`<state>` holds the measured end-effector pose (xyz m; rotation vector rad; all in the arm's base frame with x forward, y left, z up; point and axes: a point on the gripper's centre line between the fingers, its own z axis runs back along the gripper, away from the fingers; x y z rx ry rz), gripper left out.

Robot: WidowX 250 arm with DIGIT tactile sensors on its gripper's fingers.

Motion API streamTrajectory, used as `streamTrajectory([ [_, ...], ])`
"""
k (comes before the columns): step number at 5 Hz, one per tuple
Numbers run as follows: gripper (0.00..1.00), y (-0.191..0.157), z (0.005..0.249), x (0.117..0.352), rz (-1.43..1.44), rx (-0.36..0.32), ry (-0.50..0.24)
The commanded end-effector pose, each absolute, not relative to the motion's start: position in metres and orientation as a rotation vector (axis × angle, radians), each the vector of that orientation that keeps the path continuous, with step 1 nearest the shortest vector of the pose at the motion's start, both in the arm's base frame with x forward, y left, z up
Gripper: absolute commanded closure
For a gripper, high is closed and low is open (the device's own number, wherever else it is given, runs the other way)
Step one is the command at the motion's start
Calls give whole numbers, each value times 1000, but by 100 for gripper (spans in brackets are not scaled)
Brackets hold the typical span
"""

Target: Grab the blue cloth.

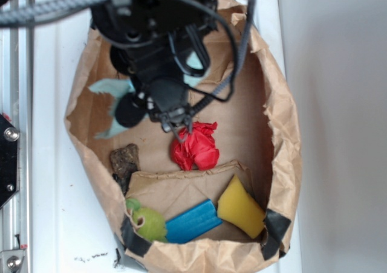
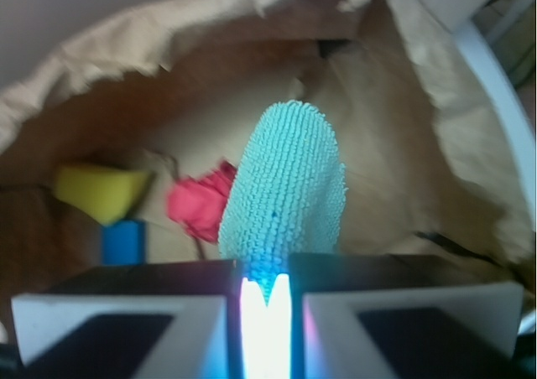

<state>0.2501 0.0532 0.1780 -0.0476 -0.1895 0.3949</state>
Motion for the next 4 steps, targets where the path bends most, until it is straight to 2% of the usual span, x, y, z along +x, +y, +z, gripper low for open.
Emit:
streamTrajectory([
  [1,100,55,218,243,271,15,-260],
  [2,100,43,219,252,235,-47,-238],
  [4,100,26,204,271,250,-50,-271],
])
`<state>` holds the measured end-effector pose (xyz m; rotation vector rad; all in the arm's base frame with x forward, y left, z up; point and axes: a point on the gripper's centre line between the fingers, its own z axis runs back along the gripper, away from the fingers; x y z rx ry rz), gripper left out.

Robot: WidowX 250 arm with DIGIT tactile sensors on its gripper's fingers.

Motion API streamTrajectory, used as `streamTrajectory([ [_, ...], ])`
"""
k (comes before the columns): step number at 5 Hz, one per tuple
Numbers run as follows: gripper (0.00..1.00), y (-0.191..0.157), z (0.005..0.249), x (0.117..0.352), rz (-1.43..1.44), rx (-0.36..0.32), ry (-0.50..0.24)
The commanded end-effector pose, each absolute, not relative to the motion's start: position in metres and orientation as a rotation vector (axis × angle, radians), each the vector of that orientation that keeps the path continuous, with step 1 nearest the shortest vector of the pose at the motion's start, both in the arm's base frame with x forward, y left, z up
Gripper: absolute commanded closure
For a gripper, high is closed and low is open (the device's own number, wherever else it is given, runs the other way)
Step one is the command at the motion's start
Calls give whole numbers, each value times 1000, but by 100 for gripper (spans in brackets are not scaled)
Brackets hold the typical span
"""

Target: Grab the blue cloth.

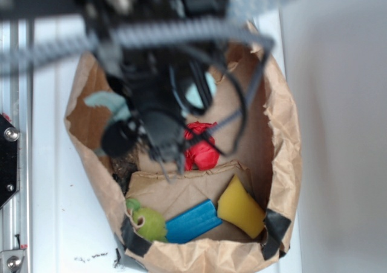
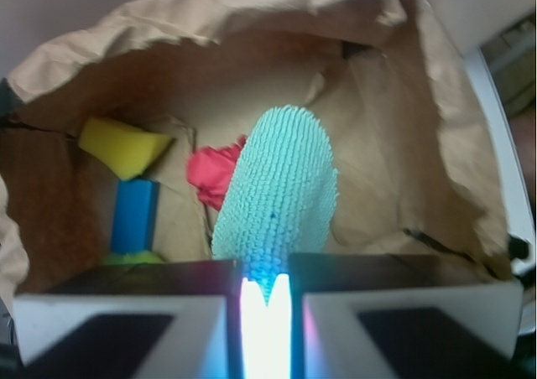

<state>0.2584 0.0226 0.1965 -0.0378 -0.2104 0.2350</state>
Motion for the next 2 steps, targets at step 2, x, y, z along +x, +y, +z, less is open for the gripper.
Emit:
streamTrajectory([
  [2,100,27,201,275,267,-110,-286],
])
